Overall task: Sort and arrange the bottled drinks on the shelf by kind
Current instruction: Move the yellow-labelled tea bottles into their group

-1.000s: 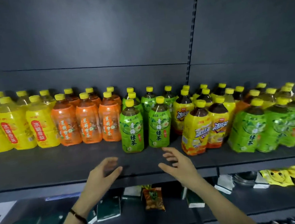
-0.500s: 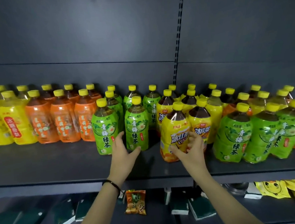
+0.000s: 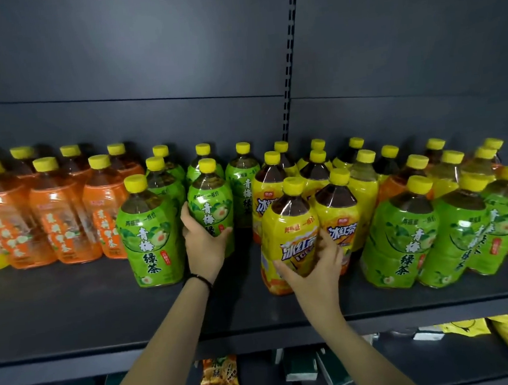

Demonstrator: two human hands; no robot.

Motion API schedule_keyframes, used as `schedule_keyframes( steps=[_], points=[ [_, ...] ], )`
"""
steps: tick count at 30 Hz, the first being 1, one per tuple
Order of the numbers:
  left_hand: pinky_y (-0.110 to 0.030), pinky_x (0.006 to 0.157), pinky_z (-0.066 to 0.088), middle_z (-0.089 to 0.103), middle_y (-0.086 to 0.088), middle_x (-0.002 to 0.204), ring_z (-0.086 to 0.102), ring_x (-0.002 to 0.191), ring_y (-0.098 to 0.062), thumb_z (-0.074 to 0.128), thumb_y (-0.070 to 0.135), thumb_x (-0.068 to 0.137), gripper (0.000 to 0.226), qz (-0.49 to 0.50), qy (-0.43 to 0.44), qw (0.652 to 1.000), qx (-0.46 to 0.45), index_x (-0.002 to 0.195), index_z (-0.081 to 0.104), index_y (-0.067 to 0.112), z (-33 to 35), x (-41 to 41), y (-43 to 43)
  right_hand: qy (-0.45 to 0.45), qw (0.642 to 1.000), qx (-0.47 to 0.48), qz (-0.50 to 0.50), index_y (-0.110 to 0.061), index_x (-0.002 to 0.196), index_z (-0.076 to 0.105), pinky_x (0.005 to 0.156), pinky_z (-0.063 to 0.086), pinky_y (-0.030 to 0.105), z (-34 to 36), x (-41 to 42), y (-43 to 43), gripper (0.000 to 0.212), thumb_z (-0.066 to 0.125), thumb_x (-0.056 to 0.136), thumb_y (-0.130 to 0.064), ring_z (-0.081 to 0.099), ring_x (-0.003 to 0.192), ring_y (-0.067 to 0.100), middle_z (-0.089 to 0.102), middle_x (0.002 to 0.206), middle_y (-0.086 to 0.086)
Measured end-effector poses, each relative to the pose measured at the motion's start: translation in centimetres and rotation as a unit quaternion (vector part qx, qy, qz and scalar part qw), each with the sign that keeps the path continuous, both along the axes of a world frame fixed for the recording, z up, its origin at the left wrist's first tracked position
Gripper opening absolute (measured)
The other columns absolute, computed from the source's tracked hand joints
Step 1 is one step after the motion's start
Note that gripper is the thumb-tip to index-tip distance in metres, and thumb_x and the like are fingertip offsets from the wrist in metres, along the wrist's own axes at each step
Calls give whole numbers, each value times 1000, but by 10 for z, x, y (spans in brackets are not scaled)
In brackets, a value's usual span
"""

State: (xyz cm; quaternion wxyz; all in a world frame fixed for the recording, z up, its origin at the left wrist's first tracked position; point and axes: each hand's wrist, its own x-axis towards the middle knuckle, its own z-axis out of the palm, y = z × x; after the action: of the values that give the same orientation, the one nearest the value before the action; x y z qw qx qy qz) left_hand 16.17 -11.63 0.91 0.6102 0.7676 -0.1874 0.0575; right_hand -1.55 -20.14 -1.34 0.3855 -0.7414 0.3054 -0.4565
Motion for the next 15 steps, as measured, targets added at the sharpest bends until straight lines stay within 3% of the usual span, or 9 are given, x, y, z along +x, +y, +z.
schedule_keyframes(
  steps=[10,13,15],
  points=[
    [-39,110,31,31,-20,146,35,134,-31,78,9,74,105,-34,9,999,-7,150,6,17,-6,14,-7,-1,1000,2,9,-25,139,30,105,42,42,-3,-2,-6,99,87,59,-40,36,128,18,31,129,-6],
    [-37,113,28,33,-15,146,33,135,-23,76,19,78,91,-35,-28,999,-4,149,19,11,-15,-15,8,-13,1000,1,24,-26,139,31,103,40,36,-2,-4,-7,94,84,63,-41,36,127,16,32,129,-6],
    [-34,111,32,36,-4,146,34,133,-13,74,30,79,80,-123,-21,992,-9,145,30,17,-16,-40,17,-40,998,14,50,-34,135,36,101,42,33,-2,-8,-7,78,75,70,-51,42,122,10,35,127,-11]
  ],
)
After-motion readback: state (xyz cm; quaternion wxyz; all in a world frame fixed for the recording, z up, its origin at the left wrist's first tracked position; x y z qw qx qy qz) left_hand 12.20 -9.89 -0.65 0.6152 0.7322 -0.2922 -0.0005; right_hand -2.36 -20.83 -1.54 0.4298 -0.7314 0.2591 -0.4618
